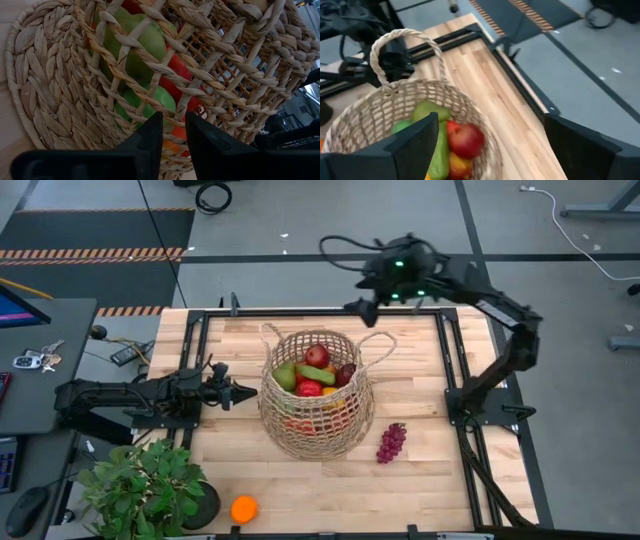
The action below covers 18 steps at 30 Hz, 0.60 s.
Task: Build produce basket
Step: Put the orange tangerine into the basket
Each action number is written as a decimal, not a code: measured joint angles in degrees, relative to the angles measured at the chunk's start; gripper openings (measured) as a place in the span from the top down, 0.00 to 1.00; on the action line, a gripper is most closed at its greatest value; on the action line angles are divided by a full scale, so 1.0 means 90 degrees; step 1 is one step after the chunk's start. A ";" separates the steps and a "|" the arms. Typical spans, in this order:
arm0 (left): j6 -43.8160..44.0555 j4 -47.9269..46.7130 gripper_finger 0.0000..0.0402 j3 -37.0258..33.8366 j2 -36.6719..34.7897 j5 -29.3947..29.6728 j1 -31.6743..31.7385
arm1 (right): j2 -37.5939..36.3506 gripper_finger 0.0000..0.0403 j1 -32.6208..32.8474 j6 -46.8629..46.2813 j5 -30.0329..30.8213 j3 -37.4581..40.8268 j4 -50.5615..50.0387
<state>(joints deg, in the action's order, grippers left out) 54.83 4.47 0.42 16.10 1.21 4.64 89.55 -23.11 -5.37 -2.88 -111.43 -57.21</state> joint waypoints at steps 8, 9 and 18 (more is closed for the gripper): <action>-0.0002 0.0000 0.77 -0.0001 0.0000 0.0000 -0.0002 | -0.1065 0.13 -0.0040 -0.0936 0.0389 0.0632 -0.0187; -0.0002 0.0000 0.77 -0.0002 0.0002 0.0000 -0.0002 | -0.1200 0.14 -0.0035 -0.1070 0.0390 0.0789 -0.0181; -0.0002 -0.0002 0.78 0.0001 0.0000 0.0000 0.0000 | -0.2708 0.14 0.0669 -0.2977 0.0654 0.2748 0.0124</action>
<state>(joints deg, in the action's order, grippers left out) 54.81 4.45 0.43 16.10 1.21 4.64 65.17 -17.09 -32.16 3.01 -86.70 -56.09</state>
